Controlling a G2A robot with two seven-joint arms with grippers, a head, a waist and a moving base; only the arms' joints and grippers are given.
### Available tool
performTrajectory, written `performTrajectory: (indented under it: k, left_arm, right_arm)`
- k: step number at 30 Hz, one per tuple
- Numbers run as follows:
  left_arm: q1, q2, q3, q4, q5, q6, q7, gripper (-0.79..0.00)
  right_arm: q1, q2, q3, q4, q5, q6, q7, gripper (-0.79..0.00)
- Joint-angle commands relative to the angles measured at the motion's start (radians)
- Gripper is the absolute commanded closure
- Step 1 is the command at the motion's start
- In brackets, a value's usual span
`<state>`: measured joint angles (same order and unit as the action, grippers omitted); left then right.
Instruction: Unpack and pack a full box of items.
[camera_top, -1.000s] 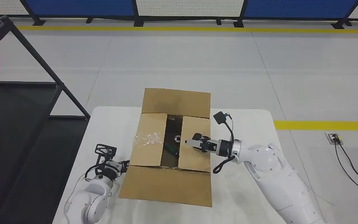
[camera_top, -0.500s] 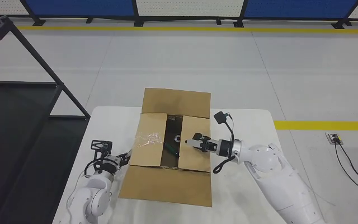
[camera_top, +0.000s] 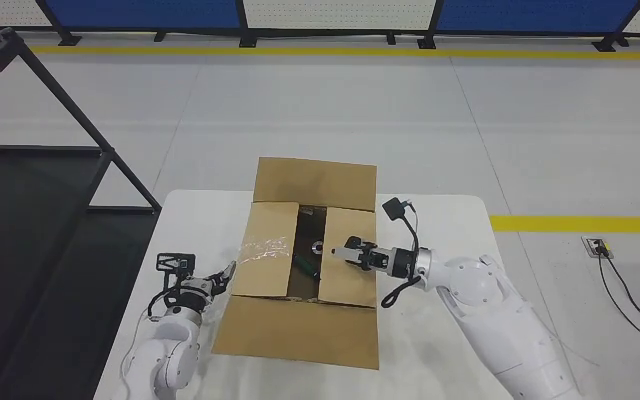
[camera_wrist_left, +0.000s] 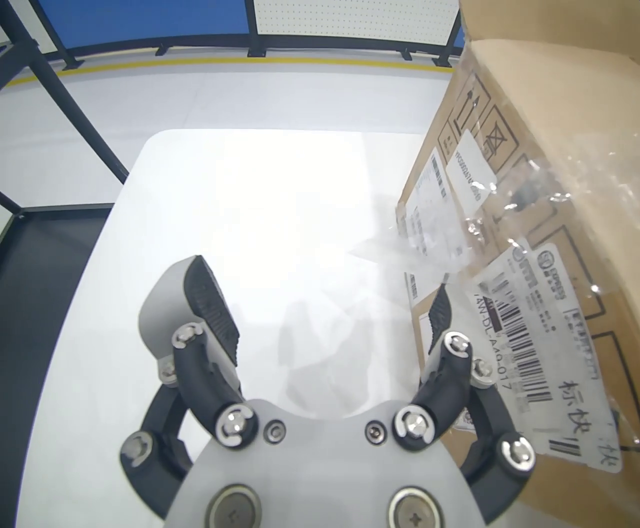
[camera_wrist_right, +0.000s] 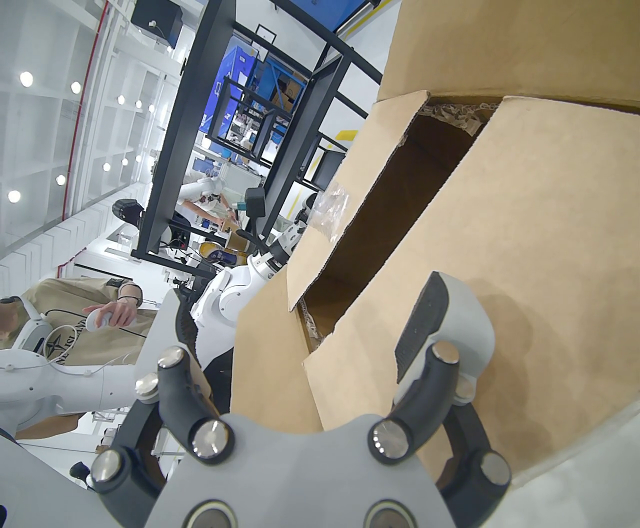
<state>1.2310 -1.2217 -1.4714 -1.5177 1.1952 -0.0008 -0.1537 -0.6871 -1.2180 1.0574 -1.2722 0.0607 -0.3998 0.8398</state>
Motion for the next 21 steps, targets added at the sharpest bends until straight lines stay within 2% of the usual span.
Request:
performTrajectory:
  k: [1,13,21]
  left_arm:
    - [0.008,0.001,-0.008,0.000,-0.001,0.000,0.002,-0.785]
    - [0.095,0.007,-0.084,-0.054,-0.025,0.004,0.032,-0.785]
    - [0.136,0.013,-0.070,-0.074,0.050,-0.058,0.016,-0.785]
  right_arm:
    - [0.003,-0.001,-0.001,0.004,0.003,-0.001,0.002,-0.785]
    - [0.028,-0.007,-0.014,0.037,0.015,-0.009,0.006,-0.785]
    - [0.040,-0.011,-0.022,0.053,0.020,-0.013,0.005,-0.785]
